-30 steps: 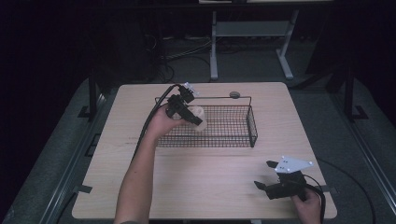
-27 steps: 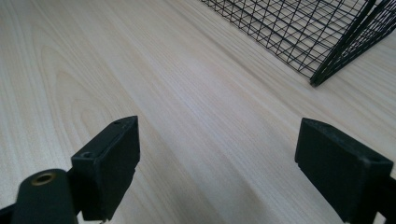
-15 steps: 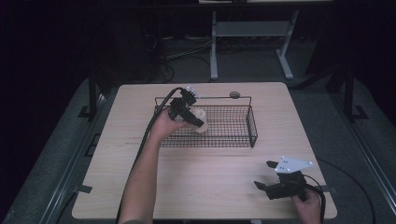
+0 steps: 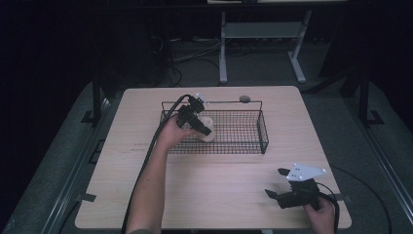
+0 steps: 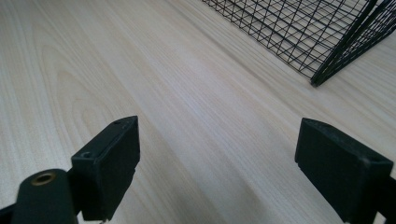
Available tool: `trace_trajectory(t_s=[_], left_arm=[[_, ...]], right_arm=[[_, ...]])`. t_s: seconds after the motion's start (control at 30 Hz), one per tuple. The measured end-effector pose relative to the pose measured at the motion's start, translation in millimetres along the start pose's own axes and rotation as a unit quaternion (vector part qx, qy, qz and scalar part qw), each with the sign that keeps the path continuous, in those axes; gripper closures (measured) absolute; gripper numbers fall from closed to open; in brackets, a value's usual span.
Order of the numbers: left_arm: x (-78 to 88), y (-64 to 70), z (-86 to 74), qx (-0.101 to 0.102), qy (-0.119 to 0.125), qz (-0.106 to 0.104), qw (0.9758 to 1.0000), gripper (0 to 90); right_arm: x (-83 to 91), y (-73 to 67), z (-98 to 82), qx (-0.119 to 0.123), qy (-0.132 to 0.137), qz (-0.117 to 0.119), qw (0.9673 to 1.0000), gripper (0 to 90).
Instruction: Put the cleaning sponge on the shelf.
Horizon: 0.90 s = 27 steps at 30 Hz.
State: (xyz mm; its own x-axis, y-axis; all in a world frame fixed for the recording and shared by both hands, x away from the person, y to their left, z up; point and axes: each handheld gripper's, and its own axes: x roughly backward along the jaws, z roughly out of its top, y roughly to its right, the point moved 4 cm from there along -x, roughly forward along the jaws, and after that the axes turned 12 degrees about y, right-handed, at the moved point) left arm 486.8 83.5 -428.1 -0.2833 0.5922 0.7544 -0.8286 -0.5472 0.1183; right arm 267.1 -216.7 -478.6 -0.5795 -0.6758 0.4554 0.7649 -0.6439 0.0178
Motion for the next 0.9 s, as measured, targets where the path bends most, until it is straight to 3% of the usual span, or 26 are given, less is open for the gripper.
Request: trace_trajectory(t_s=[0.9], left_arm=[[-3.3,-1.5,-5.6,0.004,-0.008,0.011,0.9999,24.3]], right_arm=[[1.5,0.4,0.5,0.002,0.003,-0.001,1.0,13.5]])
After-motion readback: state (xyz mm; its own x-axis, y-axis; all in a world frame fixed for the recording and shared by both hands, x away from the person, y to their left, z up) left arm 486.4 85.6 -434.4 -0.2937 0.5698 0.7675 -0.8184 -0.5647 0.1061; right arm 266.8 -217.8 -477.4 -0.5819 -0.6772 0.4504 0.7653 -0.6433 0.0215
